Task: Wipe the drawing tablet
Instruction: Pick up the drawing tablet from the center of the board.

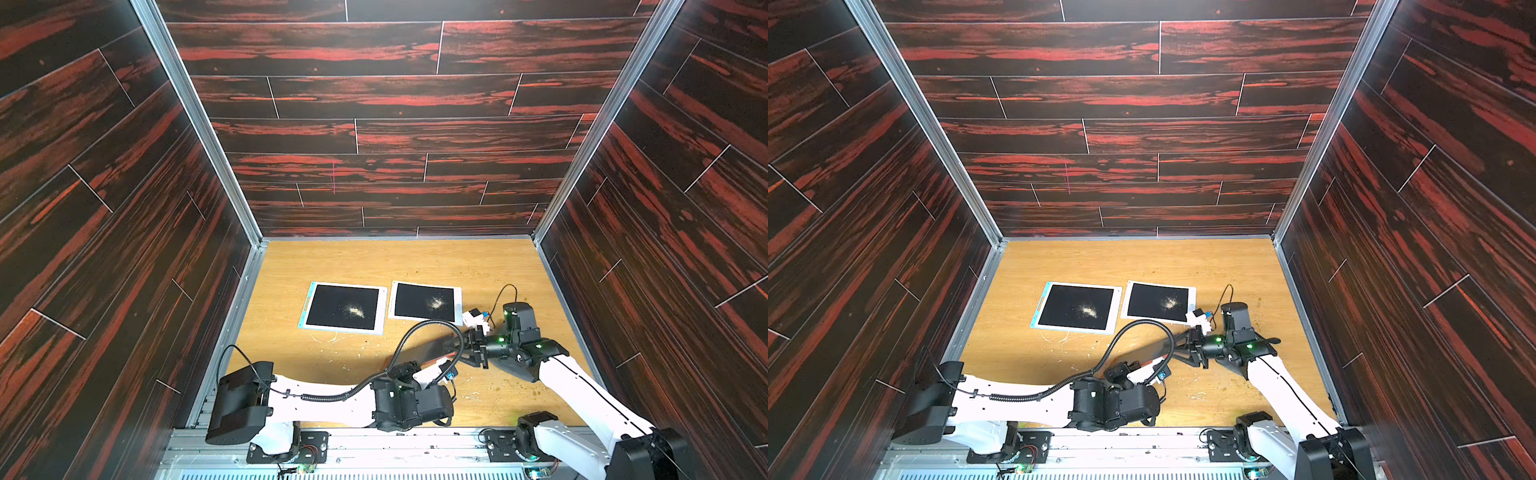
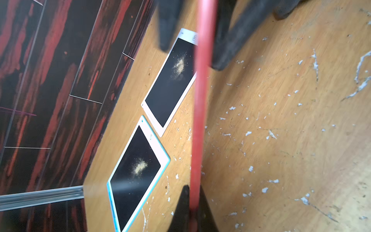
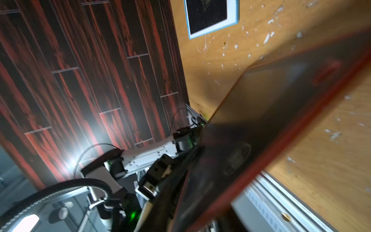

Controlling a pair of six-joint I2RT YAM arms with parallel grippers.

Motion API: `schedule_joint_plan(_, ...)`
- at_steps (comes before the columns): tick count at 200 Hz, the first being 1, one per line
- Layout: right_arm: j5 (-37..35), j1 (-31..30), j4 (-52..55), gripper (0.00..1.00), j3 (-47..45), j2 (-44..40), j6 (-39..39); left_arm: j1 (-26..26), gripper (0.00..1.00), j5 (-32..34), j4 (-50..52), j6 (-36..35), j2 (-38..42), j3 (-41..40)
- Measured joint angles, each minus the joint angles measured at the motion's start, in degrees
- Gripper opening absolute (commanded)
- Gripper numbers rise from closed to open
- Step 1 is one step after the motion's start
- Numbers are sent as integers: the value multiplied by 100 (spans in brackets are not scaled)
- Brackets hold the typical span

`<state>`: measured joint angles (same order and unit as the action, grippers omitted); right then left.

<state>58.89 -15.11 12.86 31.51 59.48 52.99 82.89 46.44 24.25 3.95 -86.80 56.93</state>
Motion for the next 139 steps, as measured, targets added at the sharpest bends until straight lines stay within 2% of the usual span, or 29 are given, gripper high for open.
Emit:
schedule_joint_plan(23, -385, 0, 326, 69, 212, 13, -446, -31, 0, -249, 186, 70, 87, 219)
schedule_joint_plan(54, -1692, 20, 1329, 71, 960, -232, -1034, -197, 0, -933, 417, 282, 282, 739)
schedule_joint_plan(57, -1845, 24, 1432, 72, 1047, -273, -1069, -243, 0, -1045, 428, 319, 328, 785)
schedule_joint_plan(65, -2286, 52, 1681, 81, 1276, -374, -1150, -385, 0, -1325, 433, 393, 424, 844)
schedule_joint_plan(84, -3512, 293, 2164, 83, 1720, -483, -1397, -1062, 0, -2304, 369, 798, 754, 859)
schedule_joint_plan(107, -4555, 960, 2583, 85, 1814, -442, -1482, -2293, 0, -3803, -313, 1585, 1204, 496)
schedule_joint_plan(115, -4881, 1246, 2739, 97, 1801, -380, -1497, -2693, 0, -4286, -640, 1888, 1344, 251)
schedule_joint_plan(119, -5051, 1384, 2806, 99, 1792, -328, -1460, -2865, 0, -4509, -820, 2079, 1397, 111)
schedule_joint_plan(139, -5823, 1864, 3128, 99, 1781, 37, -1469, -3276, 0, -5434, -1513, 2767, 1491, -437)
